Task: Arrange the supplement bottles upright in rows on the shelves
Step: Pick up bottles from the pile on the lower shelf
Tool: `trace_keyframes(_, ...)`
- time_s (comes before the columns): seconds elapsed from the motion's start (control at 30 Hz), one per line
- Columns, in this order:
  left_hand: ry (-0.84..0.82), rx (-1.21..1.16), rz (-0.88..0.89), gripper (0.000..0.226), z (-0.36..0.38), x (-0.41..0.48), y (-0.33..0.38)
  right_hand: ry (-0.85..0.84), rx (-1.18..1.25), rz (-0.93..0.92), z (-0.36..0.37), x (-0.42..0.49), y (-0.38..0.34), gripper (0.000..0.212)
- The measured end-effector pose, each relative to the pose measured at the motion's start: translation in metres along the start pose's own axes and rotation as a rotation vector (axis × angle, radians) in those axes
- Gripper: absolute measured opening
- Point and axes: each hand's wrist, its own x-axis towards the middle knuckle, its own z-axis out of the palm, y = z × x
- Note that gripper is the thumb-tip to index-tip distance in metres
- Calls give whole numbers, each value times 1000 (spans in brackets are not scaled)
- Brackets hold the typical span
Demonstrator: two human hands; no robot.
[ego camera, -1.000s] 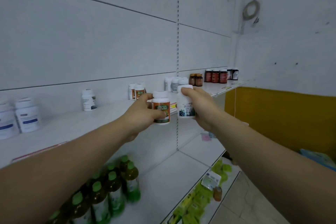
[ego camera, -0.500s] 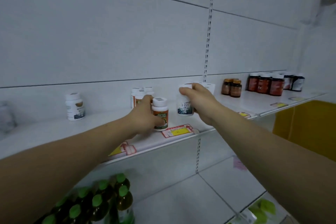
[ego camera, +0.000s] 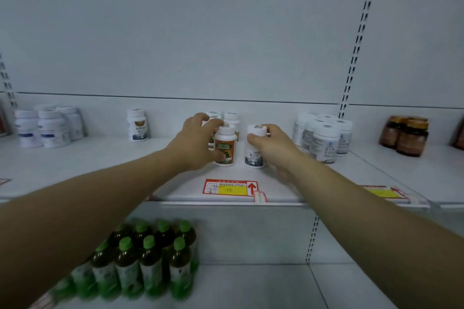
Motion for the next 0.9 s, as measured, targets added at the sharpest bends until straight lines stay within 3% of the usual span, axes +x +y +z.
trace_keyframes(0.33, -21, 104, -73, 81, 24, 41, 1, -57, 62, -41, 1, 2, 10, 36)
trace_keyframes(0.7, 95, 189, -87, 81, 47, 58, 7, -66, 59, -92, 2, 4, 18, 40)
trace_keyframes(0.8, 47, 94, -144, 97, 40, 54, 7, -74, 66, -83, 1, 4, 16, 40)
trace_keyframes(0.9, 92, -42, -196, 98, 28, 39, 5, -39, 125, -66, 1, 3, 12, 35)
